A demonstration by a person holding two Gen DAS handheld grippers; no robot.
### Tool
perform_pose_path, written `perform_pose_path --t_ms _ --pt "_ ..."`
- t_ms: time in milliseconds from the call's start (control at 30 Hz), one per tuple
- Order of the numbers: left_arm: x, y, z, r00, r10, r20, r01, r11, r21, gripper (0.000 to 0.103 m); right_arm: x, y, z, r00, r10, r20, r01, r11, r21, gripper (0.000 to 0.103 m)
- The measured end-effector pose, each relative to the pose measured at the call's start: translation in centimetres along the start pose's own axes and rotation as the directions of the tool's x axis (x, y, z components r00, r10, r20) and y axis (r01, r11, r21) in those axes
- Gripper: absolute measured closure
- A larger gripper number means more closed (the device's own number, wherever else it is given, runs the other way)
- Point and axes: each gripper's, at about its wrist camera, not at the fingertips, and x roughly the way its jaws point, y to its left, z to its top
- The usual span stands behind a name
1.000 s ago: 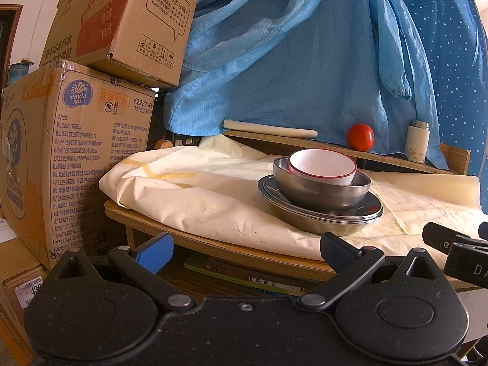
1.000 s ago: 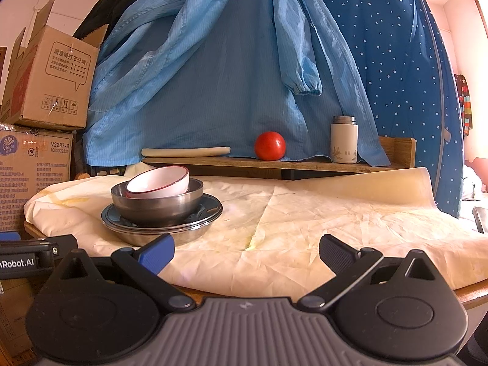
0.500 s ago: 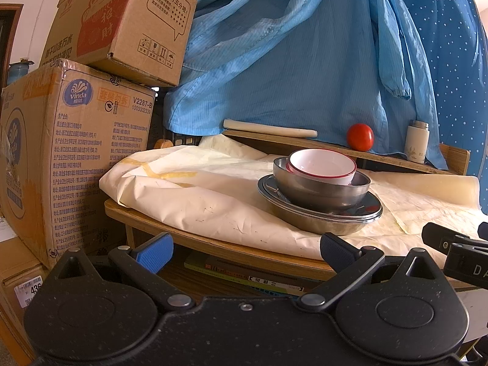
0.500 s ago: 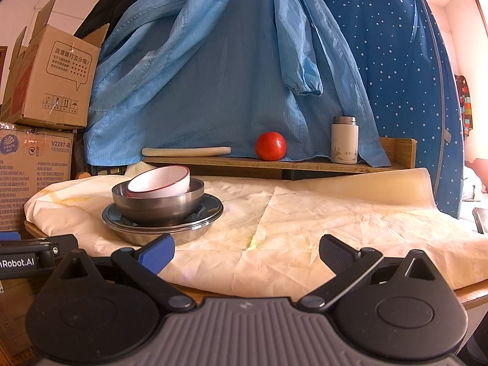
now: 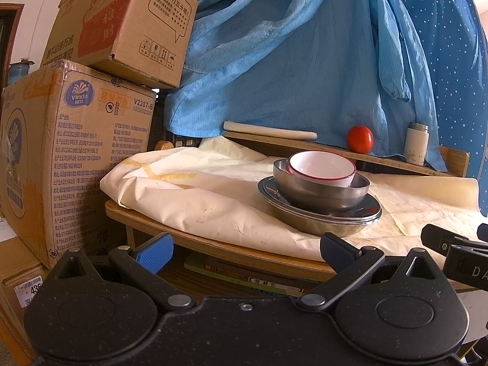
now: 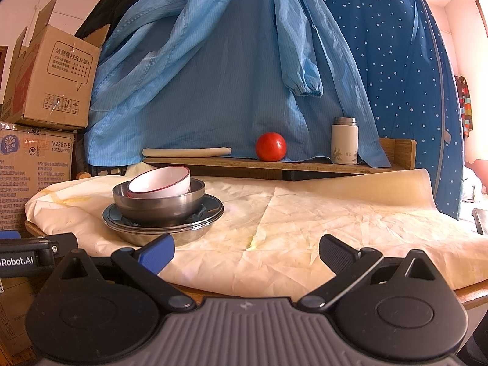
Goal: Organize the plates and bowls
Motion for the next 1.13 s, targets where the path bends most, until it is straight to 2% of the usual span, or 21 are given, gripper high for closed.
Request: perform_pose_path --t_ms 1133 --pt "-0.26 -0.49 -0.03 1.000 -0.001 0.003 0.001 1.000 0.018 0.001 0.16 0.09 -0.03 1.000 0.004 -0.003 -0.004 1.000 -0.004 0.000"
